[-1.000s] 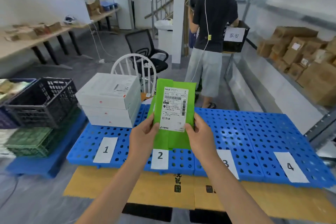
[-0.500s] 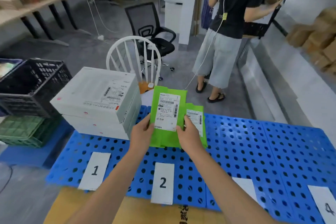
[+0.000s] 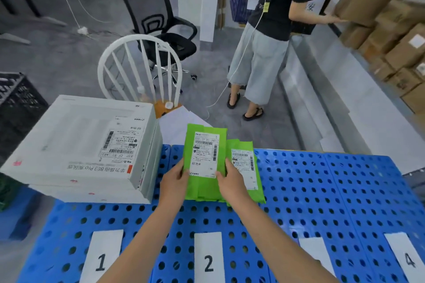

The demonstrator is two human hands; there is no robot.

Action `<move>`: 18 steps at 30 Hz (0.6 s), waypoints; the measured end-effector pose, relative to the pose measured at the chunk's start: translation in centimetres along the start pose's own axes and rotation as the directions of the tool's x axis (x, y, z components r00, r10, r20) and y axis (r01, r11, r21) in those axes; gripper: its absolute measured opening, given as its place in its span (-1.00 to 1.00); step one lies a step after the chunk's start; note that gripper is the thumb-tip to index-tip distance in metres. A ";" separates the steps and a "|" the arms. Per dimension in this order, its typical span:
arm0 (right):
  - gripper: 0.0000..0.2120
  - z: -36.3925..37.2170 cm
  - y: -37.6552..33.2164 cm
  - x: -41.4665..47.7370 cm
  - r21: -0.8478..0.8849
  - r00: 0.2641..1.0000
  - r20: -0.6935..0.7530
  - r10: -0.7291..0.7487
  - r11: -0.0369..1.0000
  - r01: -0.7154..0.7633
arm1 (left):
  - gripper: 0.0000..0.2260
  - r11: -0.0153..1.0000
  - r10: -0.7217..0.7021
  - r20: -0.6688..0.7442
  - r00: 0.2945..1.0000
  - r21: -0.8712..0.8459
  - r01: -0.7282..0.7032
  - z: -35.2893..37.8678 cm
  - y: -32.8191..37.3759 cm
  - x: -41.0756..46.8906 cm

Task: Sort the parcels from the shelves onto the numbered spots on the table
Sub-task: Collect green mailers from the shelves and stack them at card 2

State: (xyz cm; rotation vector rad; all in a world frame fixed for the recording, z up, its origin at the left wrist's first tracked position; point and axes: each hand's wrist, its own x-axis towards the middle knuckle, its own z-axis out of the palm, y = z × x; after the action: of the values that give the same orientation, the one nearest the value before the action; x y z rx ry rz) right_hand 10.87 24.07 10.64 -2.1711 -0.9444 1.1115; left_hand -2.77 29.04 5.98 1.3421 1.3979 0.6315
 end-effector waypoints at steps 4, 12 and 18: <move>-0.45 -0.6 0.0 -0.1 0.036 1.000 -0.022 -0.020 0.999 0.021 | -0.64 1.000 -0.001 -0.067 0.998 -0.027 -0.001 0.6 0.7 -0.2; -0.41 -5.1 2.4 0.5 0.049 0.987 -0.158 -0.016 0.999 0.024 | -0.63 0.988 0.151 -0.053 0.987 0.024 -0.150 5.4 4.4 -1.4; -0.32 -7.8 4.8 1.2 -0.012 0.985 -0.164 0.053 0.998 -0.055 | -0.54 0.825 0.252 0.035 0.967 0.515 -0.234 9.9 2.6 -0.7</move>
State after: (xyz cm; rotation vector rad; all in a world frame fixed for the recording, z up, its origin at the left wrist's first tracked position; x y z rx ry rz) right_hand 19.53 20.98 10.82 -2.2736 -0.8288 0.9352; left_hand 7.06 26.22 5.41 1.9715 1.4974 0.4557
